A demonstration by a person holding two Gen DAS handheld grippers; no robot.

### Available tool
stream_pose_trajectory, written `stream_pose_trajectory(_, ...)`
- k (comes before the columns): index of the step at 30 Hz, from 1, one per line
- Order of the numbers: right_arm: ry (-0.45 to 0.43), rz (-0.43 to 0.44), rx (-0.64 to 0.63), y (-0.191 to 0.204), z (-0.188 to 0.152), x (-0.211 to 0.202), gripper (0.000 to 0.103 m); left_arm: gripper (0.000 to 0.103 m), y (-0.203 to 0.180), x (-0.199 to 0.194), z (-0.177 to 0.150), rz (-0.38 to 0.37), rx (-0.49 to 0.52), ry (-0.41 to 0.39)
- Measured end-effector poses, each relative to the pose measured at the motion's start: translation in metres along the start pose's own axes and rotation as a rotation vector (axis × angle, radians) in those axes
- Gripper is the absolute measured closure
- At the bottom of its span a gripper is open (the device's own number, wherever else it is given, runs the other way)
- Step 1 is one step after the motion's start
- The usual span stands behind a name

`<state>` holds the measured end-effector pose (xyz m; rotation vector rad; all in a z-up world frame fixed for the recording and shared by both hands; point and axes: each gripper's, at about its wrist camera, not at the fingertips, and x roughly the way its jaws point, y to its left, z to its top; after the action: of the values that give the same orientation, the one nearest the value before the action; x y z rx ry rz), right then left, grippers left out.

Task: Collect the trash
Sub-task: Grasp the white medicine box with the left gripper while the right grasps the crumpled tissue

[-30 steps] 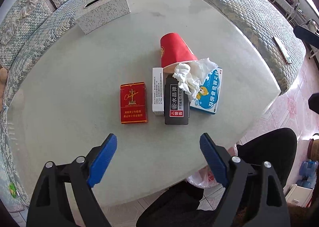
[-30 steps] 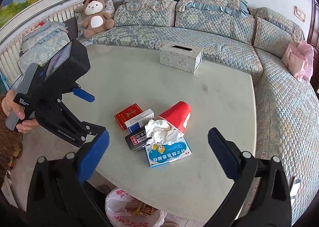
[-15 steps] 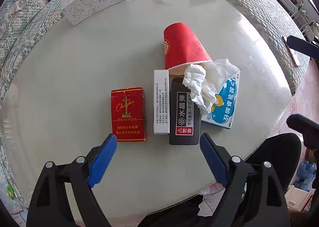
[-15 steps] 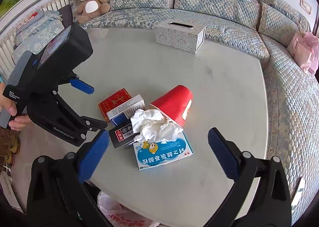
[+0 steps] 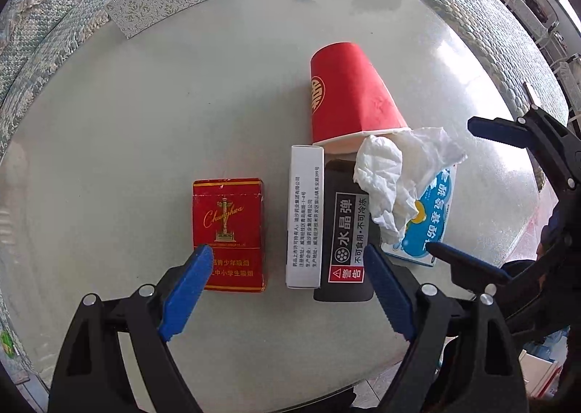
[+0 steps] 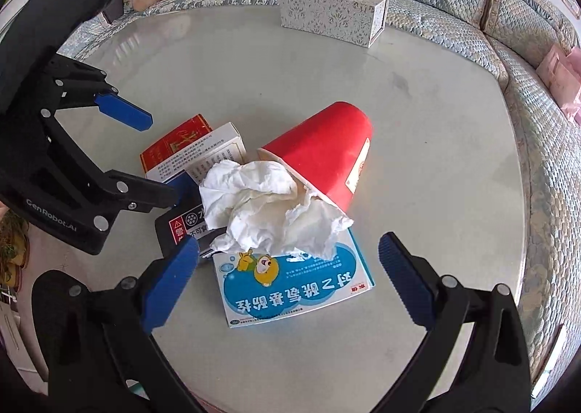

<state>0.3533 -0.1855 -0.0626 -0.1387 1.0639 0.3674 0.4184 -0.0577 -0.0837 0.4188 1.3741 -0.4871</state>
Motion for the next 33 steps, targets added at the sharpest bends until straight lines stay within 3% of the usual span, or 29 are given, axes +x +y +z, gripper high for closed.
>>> stream_pose_trajectory(6,0.001,-0.01,0.0,0.002,0.002,0.015,0.006,0.028,0.005,0.007,0.001,-0.018,-0.018,0.001)
stream_pose_trajectory(11,-0.026,-0.028,-0.018,0.003,0.003,0.017,0.006,0.045,0.006,0.014,0.006,-0.046,-0.044,0.021)
stream_pose_trajectory(15,-0.034,-0.049,-0.031,0.004,0.003,0.02,0.009,0.047,0.002,0.02,0.009,-0.054,-0.045,0.028)
stream_pose_trajectory(16,-0.032,-0.05,-0.034,0.004,0.002,0.02,0.011,0.049,0.001,0.02,0.01,-0.054,-0.043,0.028)
stream_pose_trajectory(18,-0.02,-0.046,-0.039,0.004,0.002,0.023,0.038,0.053,-0.002,0.022,0.011,-0.057,-0.037,0.031)
stream_pose_trajectory(21,-0.005,-0.063,-0.043,0.004,0.002,0.028,0.04,0.056,-0.007,0.027,0.011,-0.052,-0.028,0.044)
stream_pose_trajectory(25,-0.004,-0.057,-0.035,0.003,0.001,0.029,0.043,0.07,-0.009,0.031,0.01,-0.059,-0.028,0.058)
stream_pose_trajectory(27,-0.005,-0.048,-0.034,0.003,0.002,0.029,0.06,0.074,-0.01,0.032,0.011,-0.052,-0.032,0.061)
stream_pose_trajectory(33,-0.002,-0.032,-0.034,0.005,0.001,0.031,0.085,0.082,-0.006,0.033,0.01,-0.053,-0.052,0.063)
